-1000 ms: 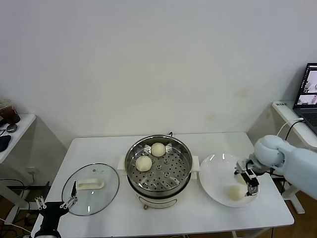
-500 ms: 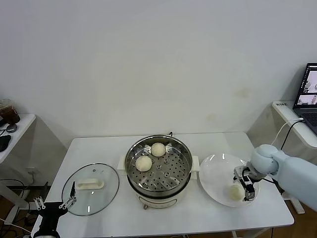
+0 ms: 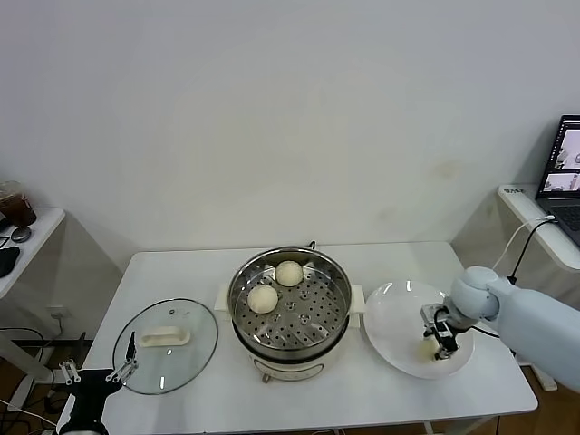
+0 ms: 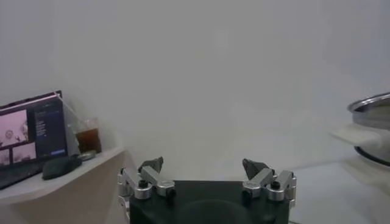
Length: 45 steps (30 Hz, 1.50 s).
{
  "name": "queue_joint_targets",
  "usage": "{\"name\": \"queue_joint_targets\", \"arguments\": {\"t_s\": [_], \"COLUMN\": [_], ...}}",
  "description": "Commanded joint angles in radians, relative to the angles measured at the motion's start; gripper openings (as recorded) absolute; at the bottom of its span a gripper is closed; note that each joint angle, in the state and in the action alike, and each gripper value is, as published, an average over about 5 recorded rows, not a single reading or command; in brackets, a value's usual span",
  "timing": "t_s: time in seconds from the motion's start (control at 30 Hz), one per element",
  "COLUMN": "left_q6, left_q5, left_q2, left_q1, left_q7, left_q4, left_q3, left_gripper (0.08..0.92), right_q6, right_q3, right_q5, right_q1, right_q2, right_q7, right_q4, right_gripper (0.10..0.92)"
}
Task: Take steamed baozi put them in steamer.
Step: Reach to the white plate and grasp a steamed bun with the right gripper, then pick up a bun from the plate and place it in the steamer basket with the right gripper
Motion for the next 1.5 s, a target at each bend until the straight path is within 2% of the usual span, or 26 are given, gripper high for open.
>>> {"name": "queue_joint_targets", "arguments": {"t_s": [0.03, 0.17, 0.33, 0.57, 0.8, 1.0, 1.2, 1.5], "left_q6": [0.001, 0.003, 0.005, 0.006, 0.004, 0.005, 0.005, 0.003], "left_q5": [-0.001, -0.002, -0.006, -0.014, -0.020, -0.019, -0.022, -0.024], "left_q2": [0.001, 0.003, 0.010, 0.019, 0.019, 0.014, 0.011, 0.008], "left_q1": [0.002, -0.001, -0.012, -0.018, -0.019, -0.019, -0.017, -0.014], "left_q7": [0.000, 0.001, 0.002, 0.002, 0.002, 0.002, 0.002, 0.001], "left_q4": [-0.004, -0.008, -0.008, -0.008, -0.006, -0.007, -0.006, 0.000], "left_q3": [0.000, 0.001, 0.005, 0.005, 0.001, -0.003, -0.022, -0.040], "left_gripper": [0.823, 0.823, 0.823, 0.823, 0.823, 0.823, 0.823, 0.823], "right_q6": [0.014, 0.038, 0.071, 0.146, 0.274, 0.416, 0.557, 0.697], "right_q3": [0.020, 0.031, -0.056, -0.246, -0.401, -0.524, -0.552, -0.556], "right_q5": [0.022, 0.081, 0.189, 0.385, 0.522, 0.489, 0.364, 0.209], "right_q1": [0.041, 0.131, 0.393, 0.776, 0.867, 0.818, 0.749, 0.683], "right_q2": [-0.020, -0.056, -0.045, 0.113, 0.298, 0.456, 0.584, 0.646], "right_q7": [-0.021, -0.073, -0.123, -0.117, -0.067, -0.014, 0.014, 0.019], "right_q4": [0.005, 0.023, 0.031, 0.039, 0.123, 0.134, 0.065, 0.000], "right_gripper": [0.454, 0.466, 0.475, 0.475, 0.475, 0.475, 0.478, 0.483]}}
